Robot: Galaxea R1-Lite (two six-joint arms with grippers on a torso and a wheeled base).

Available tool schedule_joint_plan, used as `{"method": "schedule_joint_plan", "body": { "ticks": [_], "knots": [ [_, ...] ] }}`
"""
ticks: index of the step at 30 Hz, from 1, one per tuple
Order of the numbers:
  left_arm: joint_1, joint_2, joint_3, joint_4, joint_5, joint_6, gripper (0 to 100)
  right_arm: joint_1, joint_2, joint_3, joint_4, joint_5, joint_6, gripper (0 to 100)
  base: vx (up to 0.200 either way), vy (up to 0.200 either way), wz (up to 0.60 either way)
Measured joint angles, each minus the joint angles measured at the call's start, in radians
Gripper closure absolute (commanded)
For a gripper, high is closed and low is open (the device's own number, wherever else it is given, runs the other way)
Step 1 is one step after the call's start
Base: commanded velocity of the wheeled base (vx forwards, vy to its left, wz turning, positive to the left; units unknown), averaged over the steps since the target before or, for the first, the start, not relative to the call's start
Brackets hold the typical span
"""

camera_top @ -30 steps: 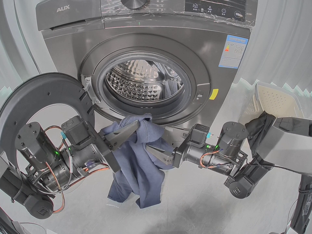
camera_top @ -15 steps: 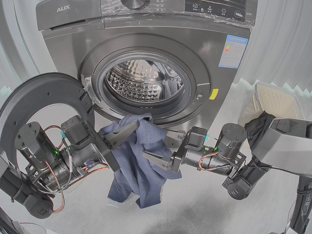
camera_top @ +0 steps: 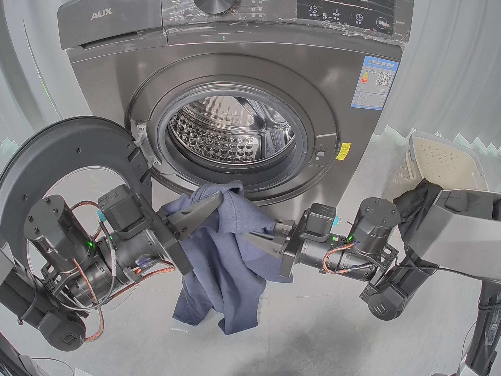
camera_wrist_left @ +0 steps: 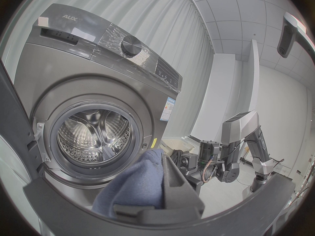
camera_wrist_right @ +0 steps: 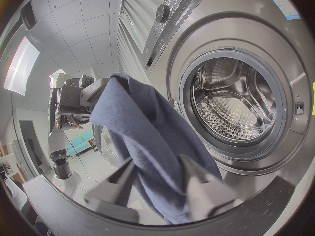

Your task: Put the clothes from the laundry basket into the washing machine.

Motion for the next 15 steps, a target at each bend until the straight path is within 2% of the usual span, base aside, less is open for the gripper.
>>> {"method": "schedule_joint_plan", "body": {
  "ticks": [5,7,11,15],
  "knots": [
    [0.001,0.003,-0.001,0.0,0.003,-0.001,100,-0.012,-0.034,0.042,0.001,-0.004,-0.002,100,0.0,0.0,0.0],
    [0.001,0.005,-0.003,0.0,0.005,-0.002,100,-0.014,-0.055,0.067,0.0,-0.024,-0.002,100,0.0,0.0,0.0],
    [0.001,0.01,-0.004,0.0,0.007,-0.002,100,-0.006,-0.096,0.103,0.0,-0.115,-0.001,100,0.0,0.0,0.0],
    [0.0,0.018,-0.003,0.0,0.009,-0.002,100,0.032,-0.136,0.129,0.0,-0.198,0.0,100,0.0,0.0,0.0]
  ]
}}
